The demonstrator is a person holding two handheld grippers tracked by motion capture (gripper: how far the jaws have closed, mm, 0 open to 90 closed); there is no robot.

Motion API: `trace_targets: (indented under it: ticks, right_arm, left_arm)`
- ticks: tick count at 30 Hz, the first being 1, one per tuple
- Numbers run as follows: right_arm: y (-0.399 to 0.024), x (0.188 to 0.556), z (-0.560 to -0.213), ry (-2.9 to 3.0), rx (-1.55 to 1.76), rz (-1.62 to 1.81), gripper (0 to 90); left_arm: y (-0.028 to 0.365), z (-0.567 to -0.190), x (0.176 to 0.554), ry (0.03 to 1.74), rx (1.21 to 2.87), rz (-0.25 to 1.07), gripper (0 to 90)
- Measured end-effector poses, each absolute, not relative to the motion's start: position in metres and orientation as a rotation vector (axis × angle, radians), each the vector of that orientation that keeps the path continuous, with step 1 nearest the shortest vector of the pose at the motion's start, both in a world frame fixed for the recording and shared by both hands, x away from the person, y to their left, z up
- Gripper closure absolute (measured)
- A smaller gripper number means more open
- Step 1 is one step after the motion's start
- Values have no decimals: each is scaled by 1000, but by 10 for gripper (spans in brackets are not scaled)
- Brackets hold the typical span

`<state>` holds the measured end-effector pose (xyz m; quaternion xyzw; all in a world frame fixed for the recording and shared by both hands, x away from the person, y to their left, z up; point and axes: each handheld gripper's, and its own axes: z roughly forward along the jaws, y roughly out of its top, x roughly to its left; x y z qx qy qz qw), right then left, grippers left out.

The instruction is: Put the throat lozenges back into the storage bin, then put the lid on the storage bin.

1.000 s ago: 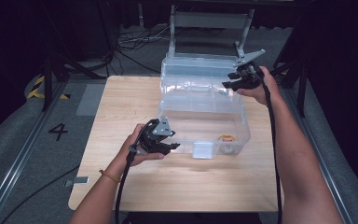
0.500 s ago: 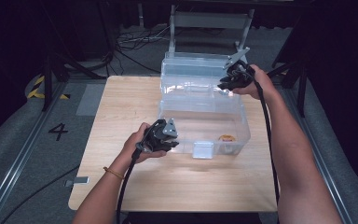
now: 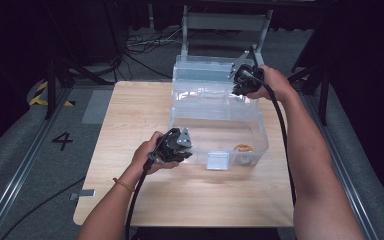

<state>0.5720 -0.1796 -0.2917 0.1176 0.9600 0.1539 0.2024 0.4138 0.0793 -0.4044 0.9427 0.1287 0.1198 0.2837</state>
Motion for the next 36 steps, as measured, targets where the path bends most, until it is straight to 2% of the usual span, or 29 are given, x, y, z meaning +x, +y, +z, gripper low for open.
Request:
trace_targets:
  ticks: [36]
  right_arm:
    - [-182, 557, -293, 2635, 402, 551, 848]
  left_arm:
    - [71, -410, 419, 391, 2538, 266, 730]
